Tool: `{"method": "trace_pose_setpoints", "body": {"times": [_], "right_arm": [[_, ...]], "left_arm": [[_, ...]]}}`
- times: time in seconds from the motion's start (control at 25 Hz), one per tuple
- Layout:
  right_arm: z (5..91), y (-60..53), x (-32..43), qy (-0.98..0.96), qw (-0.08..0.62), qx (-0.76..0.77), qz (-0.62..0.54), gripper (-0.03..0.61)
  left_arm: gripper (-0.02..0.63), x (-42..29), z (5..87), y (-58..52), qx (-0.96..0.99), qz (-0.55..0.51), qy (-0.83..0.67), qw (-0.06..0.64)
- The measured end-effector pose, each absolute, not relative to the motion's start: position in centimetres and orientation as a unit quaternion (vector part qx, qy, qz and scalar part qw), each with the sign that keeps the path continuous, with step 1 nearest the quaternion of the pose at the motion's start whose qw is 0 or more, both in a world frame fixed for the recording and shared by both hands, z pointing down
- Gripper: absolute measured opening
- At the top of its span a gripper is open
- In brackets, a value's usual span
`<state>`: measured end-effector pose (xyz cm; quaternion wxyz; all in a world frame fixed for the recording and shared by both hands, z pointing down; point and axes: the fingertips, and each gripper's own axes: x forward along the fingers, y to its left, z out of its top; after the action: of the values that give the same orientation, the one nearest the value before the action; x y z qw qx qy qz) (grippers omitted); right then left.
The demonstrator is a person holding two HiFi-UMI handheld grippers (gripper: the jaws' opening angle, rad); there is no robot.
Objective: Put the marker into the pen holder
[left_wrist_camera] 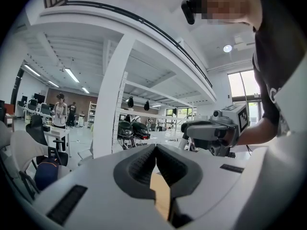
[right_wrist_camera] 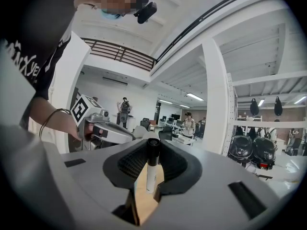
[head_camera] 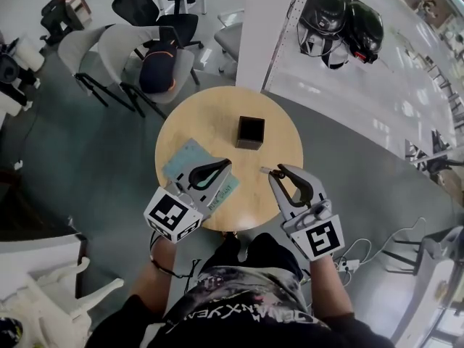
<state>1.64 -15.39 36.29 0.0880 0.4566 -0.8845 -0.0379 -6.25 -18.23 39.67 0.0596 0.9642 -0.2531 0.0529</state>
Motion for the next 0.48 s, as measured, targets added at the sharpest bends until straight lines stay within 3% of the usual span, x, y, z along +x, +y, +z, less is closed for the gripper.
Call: {"method": "trace_pose_setpoints", "body": {"times": [0.48], "right_arm": [[36.1,-16.9,1.7,-0.890,0.082,0.446,-0.040,0.077]], "left_arm": [[0.020,-6.0,39.2,-19.5,0.961,0.051,-0.265,0.056]]}}
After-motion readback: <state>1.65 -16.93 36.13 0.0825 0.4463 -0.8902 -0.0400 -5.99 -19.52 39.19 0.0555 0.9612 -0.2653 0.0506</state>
